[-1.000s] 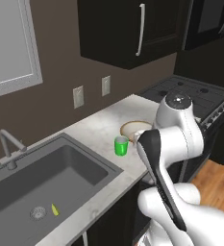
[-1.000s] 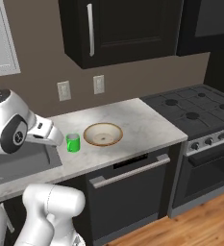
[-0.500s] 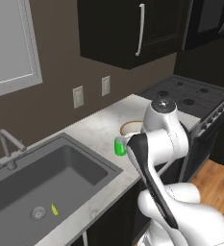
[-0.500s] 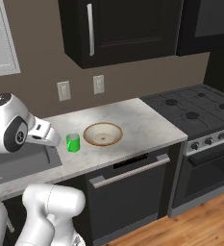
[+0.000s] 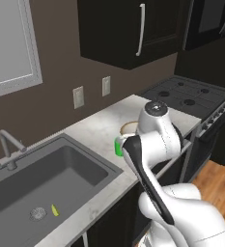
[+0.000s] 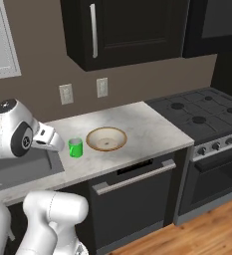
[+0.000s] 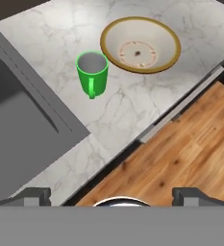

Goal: Clear the mugs and bowl far away from the sink.

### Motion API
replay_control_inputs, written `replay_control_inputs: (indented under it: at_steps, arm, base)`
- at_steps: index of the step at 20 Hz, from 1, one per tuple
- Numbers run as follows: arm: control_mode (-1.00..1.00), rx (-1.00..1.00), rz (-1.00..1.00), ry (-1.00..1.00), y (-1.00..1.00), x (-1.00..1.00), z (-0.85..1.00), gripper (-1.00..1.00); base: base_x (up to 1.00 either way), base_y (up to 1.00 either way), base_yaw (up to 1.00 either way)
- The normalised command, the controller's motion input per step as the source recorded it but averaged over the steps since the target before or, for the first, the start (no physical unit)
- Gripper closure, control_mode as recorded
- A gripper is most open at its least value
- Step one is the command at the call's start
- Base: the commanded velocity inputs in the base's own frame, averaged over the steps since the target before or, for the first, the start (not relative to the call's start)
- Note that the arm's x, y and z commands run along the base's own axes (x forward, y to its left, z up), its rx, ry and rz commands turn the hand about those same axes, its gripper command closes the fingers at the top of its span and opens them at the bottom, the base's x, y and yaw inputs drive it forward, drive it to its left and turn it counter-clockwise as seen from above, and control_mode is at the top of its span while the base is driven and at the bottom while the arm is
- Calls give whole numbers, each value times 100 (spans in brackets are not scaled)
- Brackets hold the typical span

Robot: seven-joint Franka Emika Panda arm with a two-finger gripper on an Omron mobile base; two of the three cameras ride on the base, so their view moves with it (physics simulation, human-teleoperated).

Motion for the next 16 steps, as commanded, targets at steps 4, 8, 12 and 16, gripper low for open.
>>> replay_control_inputs:
  at_steps: [4,8,12,16]
  arm:
    - [-100,0,0,0,0,30,-16,-100]
    - [-100,0,0,0,0,29,-20,-100]
    - [-100,5,0,0,0,16,-28,-100]
    - [-100,6,0,0,0,17,-24,-100]
  base:
    - [0,0,0]
    - [0,0,0]
    - [0,0,0]
    - [0,0,0]
